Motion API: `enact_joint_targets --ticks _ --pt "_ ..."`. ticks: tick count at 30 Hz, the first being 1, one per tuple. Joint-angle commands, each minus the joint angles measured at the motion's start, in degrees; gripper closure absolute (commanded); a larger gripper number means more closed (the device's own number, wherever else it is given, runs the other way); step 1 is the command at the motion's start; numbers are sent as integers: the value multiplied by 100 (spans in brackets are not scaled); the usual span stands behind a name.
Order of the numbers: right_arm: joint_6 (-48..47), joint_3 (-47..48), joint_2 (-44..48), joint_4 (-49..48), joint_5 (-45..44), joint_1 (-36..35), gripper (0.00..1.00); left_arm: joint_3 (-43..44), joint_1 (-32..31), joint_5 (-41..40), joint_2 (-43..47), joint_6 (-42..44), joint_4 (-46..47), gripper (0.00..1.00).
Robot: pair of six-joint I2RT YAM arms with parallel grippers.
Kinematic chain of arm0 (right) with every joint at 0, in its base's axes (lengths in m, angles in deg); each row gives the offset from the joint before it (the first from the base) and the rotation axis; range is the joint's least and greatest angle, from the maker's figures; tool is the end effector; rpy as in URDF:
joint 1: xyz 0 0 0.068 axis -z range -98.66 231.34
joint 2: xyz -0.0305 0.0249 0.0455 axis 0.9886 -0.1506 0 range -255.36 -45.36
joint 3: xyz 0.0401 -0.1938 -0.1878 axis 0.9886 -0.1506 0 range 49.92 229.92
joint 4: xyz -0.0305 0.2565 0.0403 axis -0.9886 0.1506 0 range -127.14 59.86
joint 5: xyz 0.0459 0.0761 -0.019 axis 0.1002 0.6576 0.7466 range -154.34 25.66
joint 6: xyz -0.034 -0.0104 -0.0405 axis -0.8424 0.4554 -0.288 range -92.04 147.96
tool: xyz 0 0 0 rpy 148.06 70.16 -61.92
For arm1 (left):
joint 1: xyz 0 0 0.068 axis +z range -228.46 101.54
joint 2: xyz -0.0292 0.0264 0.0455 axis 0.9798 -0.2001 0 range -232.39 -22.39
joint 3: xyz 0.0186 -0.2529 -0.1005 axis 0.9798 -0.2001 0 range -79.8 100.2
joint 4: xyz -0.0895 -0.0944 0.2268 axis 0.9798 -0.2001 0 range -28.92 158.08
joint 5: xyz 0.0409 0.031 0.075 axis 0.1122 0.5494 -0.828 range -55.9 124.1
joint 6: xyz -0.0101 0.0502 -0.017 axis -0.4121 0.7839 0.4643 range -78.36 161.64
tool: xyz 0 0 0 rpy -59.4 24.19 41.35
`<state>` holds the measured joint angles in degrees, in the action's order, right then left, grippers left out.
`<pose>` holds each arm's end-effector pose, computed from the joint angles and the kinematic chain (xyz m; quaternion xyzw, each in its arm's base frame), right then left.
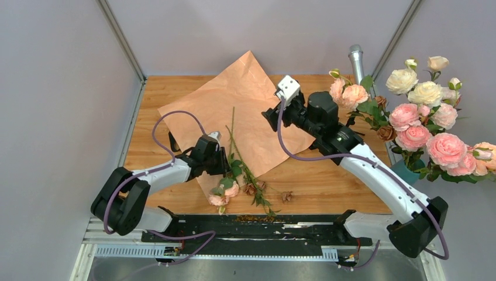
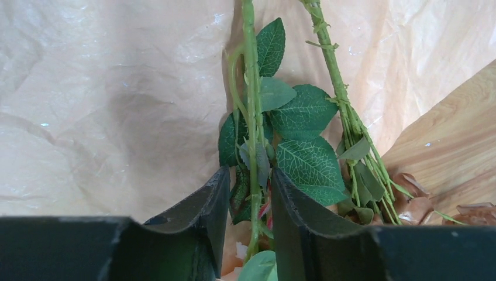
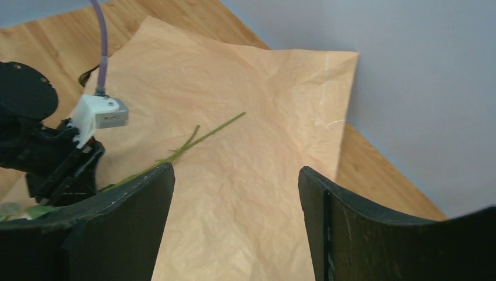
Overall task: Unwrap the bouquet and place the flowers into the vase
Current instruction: Pick up the fake flower from the wrapping paper.
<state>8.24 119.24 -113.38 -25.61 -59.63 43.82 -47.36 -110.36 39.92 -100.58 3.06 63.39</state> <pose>0.2144 0.1682 0.4044 -0.3904 0.6604 0.1303 0.6281 0.2100 -0.1350 0.1539 -0.0377 0.9392 -0.2341 0.2484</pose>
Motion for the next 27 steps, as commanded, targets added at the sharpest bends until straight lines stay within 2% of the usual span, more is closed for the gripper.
enact_joint_targets --ticks 1,6,16,27 --pt "1102 -286 -509 -556 818 -107 23 275 -33 -301 172 150 -197 63" --pt "1799 -295 -1511 -737 1277 -448 27 345 -25 -382 179 201 -266 78" --pt "2531 111 -3204 -687 1258 -731 33 476 44 -756 321 413 -603 100" --pt "2649 642 -4161 -617 977 -801 40 702 520 -704 825 742 -1198 100"
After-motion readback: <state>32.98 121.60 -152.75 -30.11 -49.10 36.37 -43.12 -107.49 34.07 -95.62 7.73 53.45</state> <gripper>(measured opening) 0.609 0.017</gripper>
